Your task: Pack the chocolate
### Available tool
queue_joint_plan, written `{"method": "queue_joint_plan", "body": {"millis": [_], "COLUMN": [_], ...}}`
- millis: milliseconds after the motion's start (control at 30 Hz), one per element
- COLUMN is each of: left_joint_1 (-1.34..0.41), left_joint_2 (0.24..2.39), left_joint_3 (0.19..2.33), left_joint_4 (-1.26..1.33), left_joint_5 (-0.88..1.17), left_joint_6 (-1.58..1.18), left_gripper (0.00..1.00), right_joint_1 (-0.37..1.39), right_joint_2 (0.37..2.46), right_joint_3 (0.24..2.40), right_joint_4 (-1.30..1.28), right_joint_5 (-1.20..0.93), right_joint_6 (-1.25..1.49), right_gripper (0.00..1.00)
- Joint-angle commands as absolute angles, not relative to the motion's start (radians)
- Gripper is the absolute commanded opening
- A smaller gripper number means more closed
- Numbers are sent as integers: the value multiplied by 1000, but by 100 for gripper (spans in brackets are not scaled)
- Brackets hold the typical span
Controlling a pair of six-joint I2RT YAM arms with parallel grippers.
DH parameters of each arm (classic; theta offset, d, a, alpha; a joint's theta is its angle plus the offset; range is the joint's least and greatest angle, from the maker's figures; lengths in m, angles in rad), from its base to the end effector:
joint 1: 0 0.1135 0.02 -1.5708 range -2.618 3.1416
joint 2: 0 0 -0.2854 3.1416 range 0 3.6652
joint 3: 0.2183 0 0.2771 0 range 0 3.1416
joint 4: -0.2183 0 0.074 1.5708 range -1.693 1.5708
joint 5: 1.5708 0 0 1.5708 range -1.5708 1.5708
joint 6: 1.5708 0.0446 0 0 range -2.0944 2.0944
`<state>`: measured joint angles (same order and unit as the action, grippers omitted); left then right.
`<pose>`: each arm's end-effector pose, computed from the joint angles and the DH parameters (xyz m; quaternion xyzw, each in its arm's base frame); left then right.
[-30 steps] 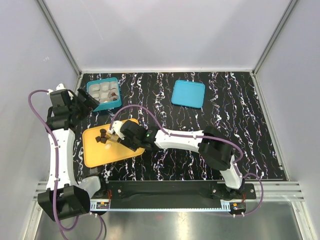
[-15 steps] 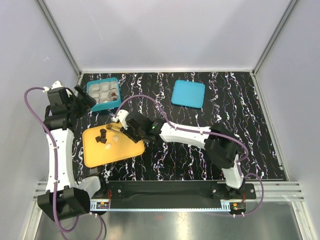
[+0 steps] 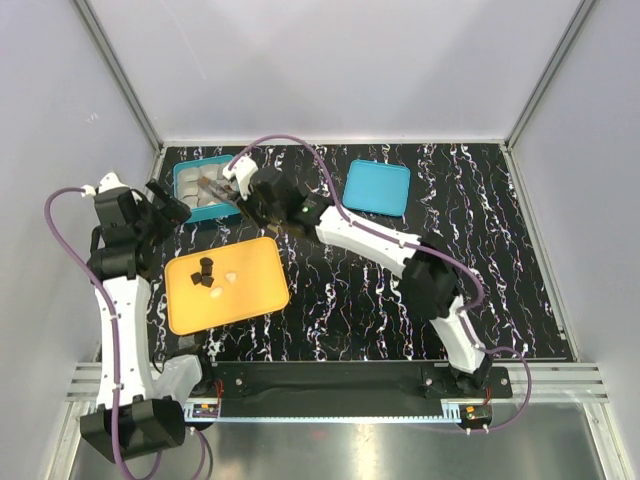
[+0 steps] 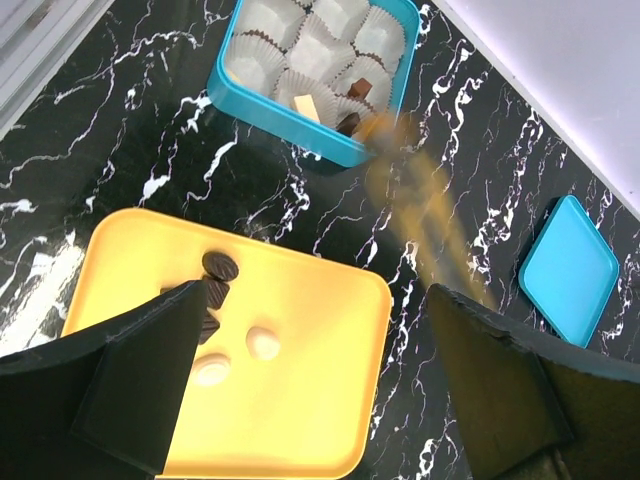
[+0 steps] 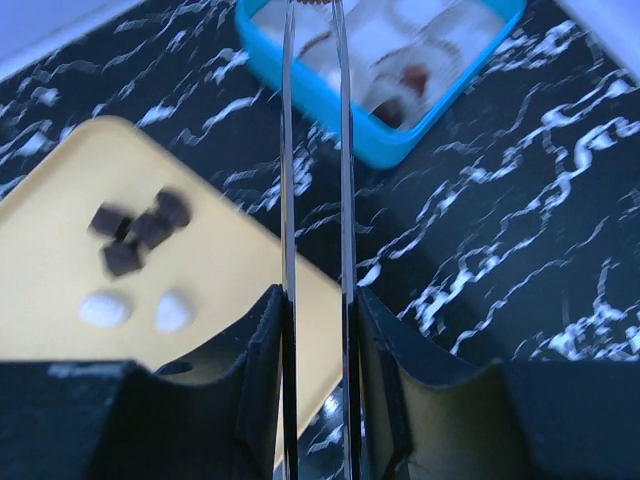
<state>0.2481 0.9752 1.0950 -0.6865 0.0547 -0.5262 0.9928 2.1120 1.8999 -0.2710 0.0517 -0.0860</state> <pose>0.2151 0.0520 0.3780 -0.3186 0.8164 -0.0904 0.4731 0.3019 0.4586 0.3048 -0.4279 0.7409 0.2067 0.4747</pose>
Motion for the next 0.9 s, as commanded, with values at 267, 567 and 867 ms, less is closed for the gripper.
{"method": "queue_joint_plan", "body": {"millis": [267, 567, 867], "left_joint_1": [250, 250, 250], "left_joint_2": [907, 922, 933], "left_joint_3": [1005, 999, 996], "left_joint_4": [-600, -592, -583], "left_joint_5": [38, 37, 38], "left_joint_6": [-569, -566, -563], "left_gripper": [99, 99, 99], "right_joint_1": [931, 920, 910], "right_joint_2": [2431, 2542, 2618], "right_joint_3": [2344, 2448, 2513], "right_joint_4": [-264, -221, -218], "right_joint_5": [138, 100, 78], "right_joint_6": [-242, -232, -226], "right_gripper": [38, 41, 42]}}
